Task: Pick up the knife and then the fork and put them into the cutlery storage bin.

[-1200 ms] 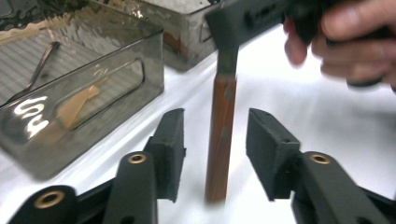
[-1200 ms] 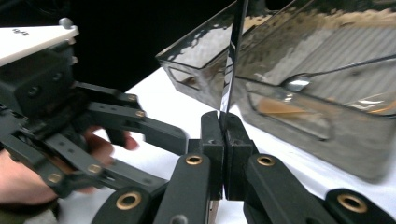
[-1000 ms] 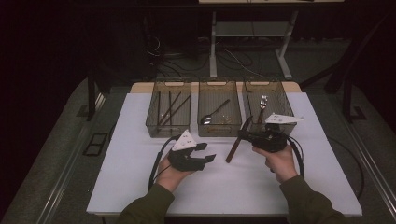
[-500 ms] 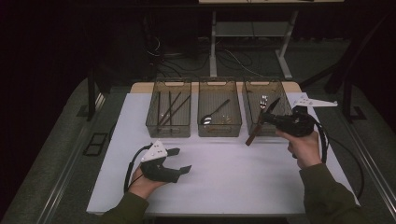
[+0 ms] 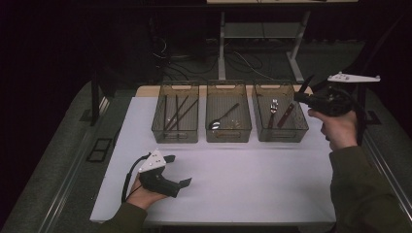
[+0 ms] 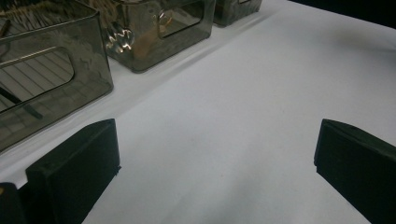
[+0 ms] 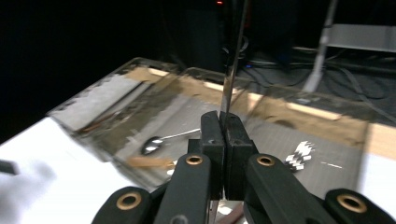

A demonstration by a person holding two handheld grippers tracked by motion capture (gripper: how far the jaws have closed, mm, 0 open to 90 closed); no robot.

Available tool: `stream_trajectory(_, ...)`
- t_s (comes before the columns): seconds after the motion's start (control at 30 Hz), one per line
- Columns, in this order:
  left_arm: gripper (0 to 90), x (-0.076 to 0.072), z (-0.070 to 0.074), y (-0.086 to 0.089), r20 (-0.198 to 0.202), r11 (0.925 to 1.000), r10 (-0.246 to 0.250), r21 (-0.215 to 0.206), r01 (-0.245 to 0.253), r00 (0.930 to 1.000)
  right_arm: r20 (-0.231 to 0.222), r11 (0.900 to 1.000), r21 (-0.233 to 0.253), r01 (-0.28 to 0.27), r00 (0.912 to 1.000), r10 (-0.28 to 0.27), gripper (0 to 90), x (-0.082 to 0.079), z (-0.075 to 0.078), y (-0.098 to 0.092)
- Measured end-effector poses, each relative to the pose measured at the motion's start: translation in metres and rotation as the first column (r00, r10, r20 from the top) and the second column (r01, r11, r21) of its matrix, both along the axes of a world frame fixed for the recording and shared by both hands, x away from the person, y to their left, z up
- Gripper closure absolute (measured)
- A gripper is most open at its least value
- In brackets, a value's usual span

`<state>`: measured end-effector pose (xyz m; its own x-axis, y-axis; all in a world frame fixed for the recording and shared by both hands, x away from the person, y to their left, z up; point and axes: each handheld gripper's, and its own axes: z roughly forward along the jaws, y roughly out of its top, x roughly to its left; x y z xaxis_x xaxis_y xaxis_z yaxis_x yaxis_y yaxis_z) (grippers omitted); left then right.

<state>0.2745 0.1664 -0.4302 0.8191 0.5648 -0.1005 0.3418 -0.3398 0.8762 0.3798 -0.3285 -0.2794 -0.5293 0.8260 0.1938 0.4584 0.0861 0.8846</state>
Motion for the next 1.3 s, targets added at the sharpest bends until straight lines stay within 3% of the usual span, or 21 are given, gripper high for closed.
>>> stream_trajectory(0.1, 0.0, 0.001, -0.001, -0.002, -0.008, 1.0, -0.003, -0.002, 0.003, 1.0, -0.006, 0.996, -0.076, 0.036, 0.9993, -0.036, 89.2, 0.014, 0.004, -0.006)
stream_trajectory(0.23, 0.0, 0.0, -0.002, -0.003, -0.015, 0.9999, -0.011, 0.003, 0.011, 0.9998, -0.04, 0.991, -0.114, 0.077, 0.9958, -0.082, 89.2, 0.03, 0.001, -0.014)
stream_trajectory(0.47, 0.0, 0.0, -0.002, -0.005, -0.015, 0.9997, -0.02, 0.01, 0.021, 0.9997, -0.134, 0.97, -0.223, 0.097, 0.9824, -0.129, 89.2, 0.049, -0.023, -0.018)
stream_trajectory(0.6, 0.0, 0.0, -0.003, -0.005, -0.019, 0.9996, -0.024, 0.013, 0.024, 0.9995, -0.176, 0.955, -0.286, 0.083, 0.9749, -0.137, 89.2, 0.056, -0.034, -0.015)
stream_trajectory(0.97, 0.0, 0.0, -0.004, -0.007, -0.027, 0.9994, -0.031, 0.017, 0.031, 0.9992, -0.265, 0.938, -0.346, 0.021, 0.9567, -0.119, 89.1, 0.07, -0.057, -0.009)
stream_trajectory(1.2, 0.0, 0.0, -0.004, -0.006, -0.027, 0.9994, -0.031, 0.015, 0.031, 0.9992, -0.251, 0.942, -0.336, 0.024, 0.9612, -0.114, 89.1, 0.076, -0.065, -0.005)
stream_trajectory(1.3, 0.0, 0.0, -0.004, -0.006, -0.028, 0.9994, -0.032, 0.016, 0.032, 0.9991, -0.241, 0.948, -0.317, 0.034, 0.9637, -0.115, 89.0, 0.08, -0.07, -0.003)
